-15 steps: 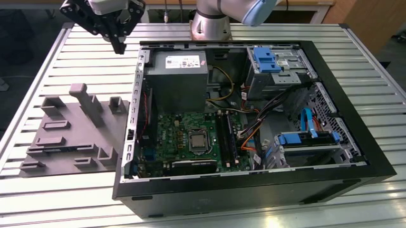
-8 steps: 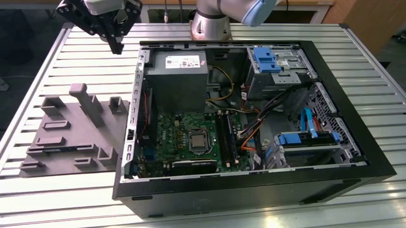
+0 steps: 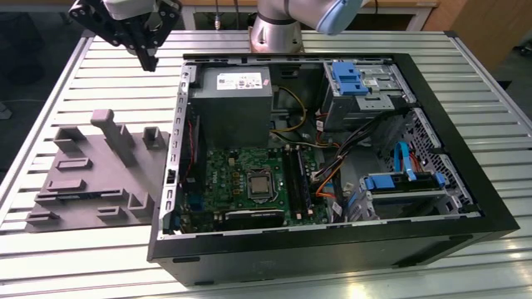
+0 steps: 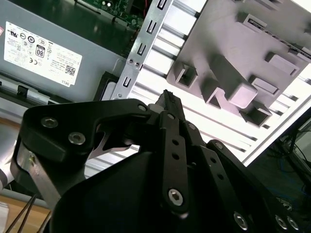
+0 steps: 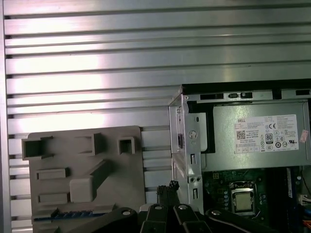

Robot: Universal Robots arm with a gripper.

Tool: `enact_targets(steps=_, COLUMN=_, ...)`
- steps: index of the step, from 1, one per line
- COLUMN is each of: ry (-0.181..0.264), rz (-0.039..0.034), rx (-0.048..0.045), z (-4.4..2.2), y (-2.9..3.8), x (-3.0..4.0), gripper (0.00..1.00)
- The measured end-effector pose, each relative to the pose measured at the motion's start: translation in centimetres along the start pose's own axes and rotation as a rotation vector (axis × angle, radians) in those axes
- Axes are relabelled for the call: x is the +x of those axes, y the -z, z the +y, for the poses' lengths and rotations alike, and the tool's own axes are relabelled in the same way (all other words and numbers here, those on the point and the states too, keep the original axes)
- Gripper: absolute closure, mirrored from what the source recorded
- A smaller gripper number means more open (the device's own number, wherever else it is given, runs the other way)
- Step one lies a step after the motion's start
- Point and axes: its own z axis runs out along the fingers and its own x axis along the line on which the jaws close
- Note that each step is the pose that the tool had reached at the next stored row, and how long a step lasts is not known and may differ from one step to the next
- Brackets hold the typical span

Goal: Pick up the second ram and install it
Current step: 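Reach for the second ram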

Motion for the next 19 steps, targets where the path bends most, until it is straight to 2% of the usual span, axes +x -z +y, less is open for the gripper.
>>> enact_targets(steps=15, ry=0.000, rz=0.0000, rx=0.0000, z=-0.10, y=0.03, x=1.07, gripper=0.89)
enact_targets(steps=19, ry=0.000, rz=0.0000, rx=0.0000, z=-0.12, y=0.03, x=1.16, gripper=0.89)
